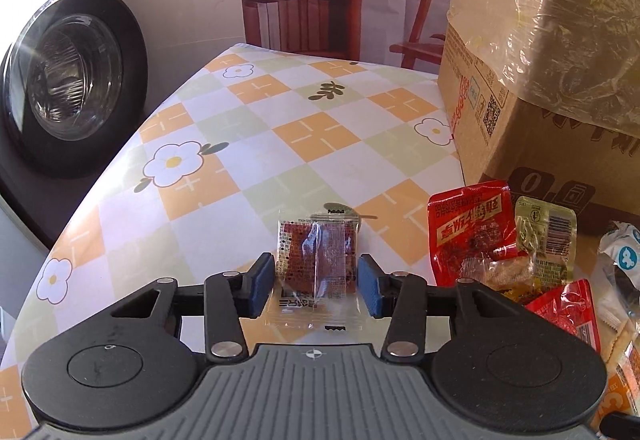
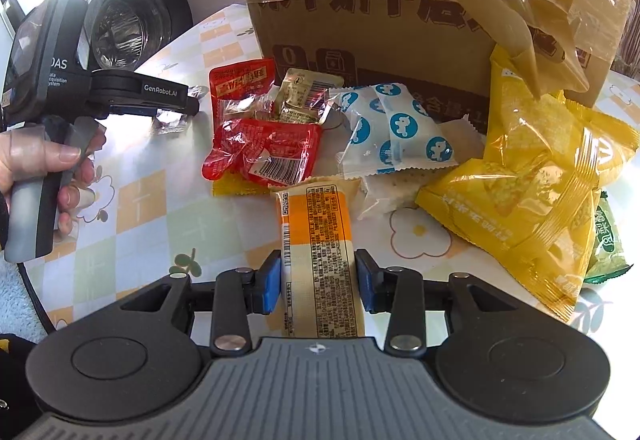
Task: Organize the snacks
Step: 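Grasp the small brown sauce packet with the left gripper while the right gripper grasps the orange snack bar, then lift the sauce packet and snack bar up toward the box with both grippers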
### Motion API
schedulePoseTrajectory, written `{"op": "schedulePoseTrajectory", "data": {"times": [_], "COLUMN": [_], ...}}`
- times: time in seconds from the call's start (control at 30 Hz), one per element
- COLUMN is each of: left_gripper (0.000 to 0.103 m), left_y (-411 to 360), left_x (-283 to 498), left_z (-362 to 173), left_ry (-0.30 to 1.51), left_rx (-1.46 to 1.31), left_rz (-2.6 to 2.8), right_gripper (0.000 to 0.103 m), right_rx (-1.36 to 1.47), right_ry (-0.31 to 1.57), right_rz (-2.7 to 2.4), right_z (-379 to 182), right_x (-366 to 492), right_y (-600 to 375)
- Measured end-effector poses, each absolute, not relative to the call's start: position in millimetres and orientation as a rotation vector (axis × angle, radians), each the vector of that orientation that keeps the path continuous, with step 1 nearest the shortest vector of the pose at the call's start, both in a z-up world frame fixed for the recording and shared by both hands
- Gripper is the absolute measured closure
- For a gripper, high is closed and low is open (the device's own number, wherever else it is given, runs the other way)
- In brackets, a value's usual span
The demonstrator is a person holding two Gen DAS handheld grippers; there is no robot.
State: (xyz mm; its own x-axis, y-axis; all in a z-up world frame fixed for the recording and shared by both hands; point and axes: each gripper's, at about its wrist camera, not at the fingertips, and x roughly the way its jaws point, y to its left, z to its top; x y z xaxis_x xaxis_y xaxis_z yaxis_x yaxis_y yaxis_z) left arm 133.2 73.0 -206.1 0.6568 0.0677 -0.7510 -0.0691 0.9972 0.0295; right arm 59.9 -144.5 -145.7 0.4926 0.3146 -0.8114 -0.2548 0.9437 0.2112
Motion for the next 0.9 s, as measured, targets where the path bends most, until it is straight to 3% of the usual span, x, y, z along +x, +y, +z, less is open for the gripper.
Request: {"op": "schedulePoseTrajectory", "data": {"times": [0.43, 0.9], "left_gripper": [0.062, 0.062], "left_y": [86, 71], "left_x": [78, 60], "left_z": [-199, -141], "left_ry": [0.839, 0.668], "left_rx": [-0.016, -0.012], "left_rz": [-0.013, -0.053], "right_gripper": [0.064, 0.065], "right_rx": [0.094, 0.155], "right_ry": [0.994, 0.890], "right_rz": [0.352, 0.402], "right_z": [-144, -105], "right_x": [58, 51], "right_y": [-145, -157]}}
